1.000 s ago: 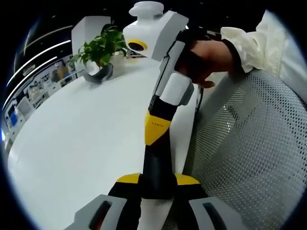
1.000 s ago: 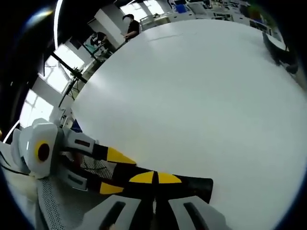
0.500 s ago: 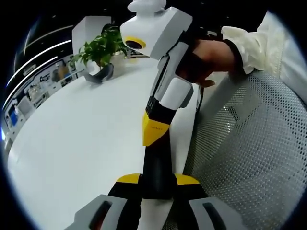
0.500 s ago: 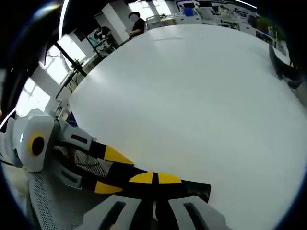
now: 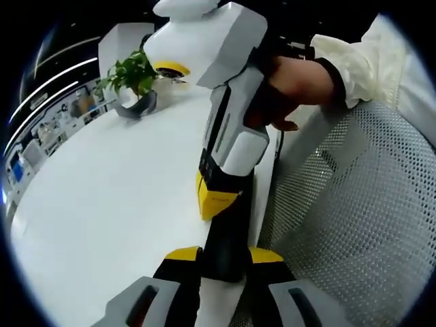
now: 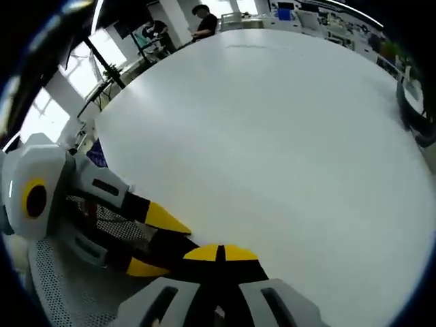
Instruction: Press the specified remote control buttons in sequence, fully releasing each button before pressing the next.
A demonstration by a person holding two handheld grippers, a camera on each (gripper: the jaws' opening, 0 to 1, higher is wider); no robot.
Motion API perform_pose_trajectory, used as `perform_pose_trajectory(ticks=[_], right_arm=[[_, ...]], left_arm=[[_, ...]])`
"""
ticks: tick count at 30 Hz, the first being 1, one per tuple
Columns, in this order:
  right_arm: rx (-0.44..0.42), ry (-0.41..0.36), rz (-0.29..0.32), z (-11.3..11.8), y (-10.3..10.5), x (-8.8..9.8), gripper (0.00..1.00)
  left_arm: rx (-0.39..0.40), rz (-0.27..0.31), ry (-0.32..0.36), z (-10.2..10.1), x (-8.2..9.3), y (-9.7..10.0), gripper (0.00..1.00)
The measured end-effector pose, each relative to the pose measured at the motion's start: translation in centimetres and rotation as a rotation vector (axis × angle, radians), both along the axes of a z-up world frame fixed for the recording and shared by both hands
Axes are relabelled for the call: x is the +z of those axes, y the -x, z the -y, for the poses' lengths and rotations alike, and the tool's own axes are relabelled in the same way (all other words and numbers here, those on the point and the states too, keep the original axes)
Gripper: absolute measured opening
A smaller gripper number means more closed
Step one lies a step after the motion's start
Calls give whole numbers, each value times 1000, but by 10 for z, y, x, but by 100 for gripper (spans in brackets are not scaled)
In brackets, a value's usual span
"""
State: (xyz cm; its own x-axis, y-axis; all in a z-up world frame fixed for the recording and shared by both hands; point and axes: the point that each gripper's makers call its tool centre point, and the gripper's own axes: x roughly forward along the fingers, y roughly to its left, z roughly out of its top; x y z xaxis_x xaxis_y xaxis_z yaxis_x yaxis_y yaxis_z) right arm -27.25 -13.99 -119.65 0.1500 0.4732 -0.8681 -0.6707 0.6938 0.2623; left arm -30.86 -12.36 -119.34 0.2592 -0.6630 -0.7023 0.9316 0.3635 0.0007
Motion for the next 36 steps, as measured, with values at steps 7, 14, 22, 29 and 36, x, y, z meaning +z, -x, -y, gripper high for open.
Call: perform_pose_trajectory(ticks=[7, 14, 22, 29, 36], right_arm=[[-58, 3, 87, 14, -15, 12, 0], [-87, -18, 115, 15, -17, 20, 0], [-94, -6, 8, 14, 2, 18, 0], [-76, -28, -2, 8, 5, 17, 0], [-67, -23, 42, 0, 1, 14, 0]], left_arm=[[53, 1, -11, -7, -1, -8, 25], [84, -11, -2, -6, 0, -8, 28], [86, -4, -2, -5, 2, -8, 27], [64, 17, -29, -4, 2, -6, 23], [48, 27, -30, -4, 4, -6, 23]])
